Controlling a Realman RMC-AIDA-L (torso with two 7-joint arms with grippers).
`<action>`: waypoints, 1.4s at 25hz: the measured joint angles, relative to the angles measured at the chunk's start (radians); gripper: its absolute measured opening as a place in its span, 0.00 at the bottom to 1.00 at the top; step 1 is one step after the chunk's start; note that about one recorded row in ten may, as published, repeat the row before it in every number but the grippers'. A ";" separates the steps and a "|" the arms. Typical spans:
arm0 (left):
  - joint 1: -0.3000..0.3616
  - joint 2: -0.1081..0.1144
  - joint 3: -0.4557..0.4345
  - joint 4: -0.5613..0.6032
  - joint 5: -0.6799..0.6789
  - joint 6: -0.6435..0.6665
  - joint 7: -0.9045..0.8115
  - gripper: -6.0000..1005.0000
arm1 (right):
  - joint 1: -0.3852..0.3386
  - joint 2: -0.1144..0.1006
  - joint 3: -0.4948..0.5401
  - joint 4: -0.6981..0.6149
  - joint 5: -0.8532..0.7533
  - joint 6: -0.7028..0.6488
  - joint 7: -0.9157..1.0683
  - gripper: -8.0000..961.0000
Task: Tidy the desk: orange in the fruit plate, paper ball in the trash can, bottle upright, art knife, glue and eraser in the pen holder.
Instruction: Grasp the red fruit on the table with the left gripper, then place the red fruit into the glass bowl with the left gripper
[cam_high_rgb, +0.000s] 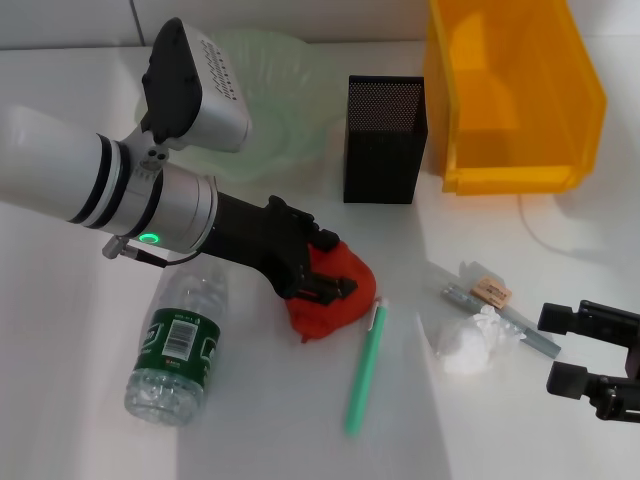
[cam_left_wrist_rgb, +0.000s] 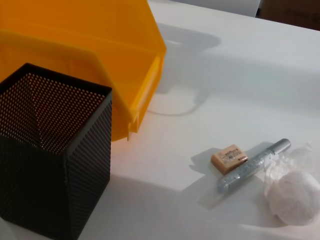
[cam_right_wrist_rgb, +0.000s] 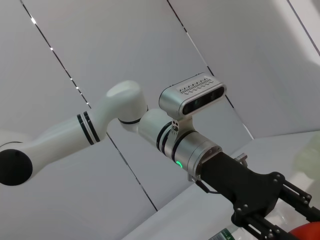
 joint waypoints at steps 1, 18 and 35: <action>0.002 0.000 0.003 0.000 -0.002 -0.004 0.001 0.67 | 0.000 0.000 0.000 0.000 0.000 0.001 0.000 0.84; 0.017 0.002 0.033 0.010 -0.024 0.001 0.001 0.23 | 0.006 0.004 -0.001 0.011 0.003 -0.004 0.000 0.83; 0.054 0.012 -0.372 0.120 -0.292 0.151 0.108 0.07 | 0.008 0.005 -0.001 0.012 0.004 -0.005 0.000 0.83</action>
